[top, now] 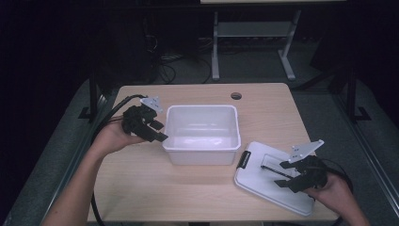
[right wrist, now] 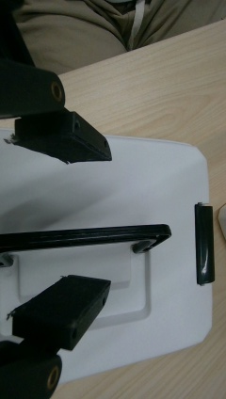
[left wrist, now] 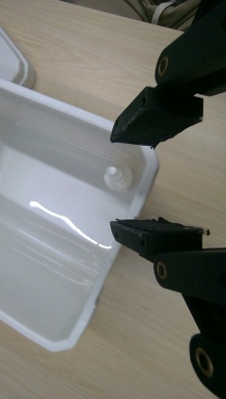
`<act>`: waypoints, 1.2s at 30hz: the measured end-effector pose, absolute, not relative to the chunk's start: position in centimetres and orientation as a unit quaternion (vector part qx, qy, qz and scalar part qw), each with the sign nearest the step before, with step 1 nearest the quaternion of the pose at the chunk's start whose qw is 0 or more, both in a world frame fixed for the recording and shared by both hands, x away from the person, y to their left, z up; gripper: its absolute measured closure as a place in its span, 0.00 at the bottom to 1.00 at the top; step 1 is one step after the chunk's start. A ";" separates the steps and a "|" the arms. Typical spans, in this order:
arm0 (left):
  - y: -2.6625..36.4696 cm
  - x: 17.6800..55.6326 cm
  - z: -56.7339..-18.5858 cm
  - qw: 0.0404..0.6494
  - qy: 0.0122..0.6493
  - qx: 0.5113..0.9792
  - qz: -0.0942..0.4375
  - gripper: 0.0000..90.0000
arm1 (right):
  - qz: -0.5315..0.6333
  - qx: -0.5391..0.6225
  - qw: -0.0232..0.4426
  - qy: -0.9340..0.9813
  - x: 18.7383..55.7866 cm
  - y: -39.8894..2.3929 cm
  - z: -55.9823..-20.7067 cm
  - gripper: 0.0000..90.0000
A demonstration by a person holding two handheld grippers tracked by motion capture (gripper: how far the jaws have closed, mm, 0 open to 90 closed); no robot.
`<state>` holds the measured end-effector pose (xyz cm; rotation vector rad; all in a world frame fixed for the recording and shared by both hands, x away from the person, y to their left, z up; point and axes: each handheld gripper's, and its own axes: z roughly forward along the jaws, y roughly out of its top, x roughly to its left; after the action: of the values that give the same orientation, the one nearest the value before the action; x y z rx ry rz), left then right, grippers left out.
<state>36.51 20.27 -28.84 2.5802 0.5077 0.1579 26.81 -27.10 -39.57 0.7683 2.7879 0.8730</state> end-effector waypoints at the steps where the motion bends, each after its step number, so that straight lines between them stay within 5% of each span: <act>1: 20.5 36.3 -28.7 0.252 0.189 0.947 0.058 0.56 | 0.288 0.254 0.061 0.921 26.8 -27.1 -39.5 0.35; 25: 26.4 33.1 -29.7 0.253 0.231 0.936 0.086 0.54 | 0.286 0.261 0.067 0.919 27.1 -27.1 -39.4 0.37; 36: 28.3 32.0 -31.3 0.258 0.245 0.930 0.092 0.52 | 0.275 0.260 0.071 0.923 27.5 -27.1 -39.8 0.53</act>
<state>31.97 28.30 -31.33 2.5222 0.6651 0.2485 27.51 -27.08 -39.81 0.7803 2.7753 0.8270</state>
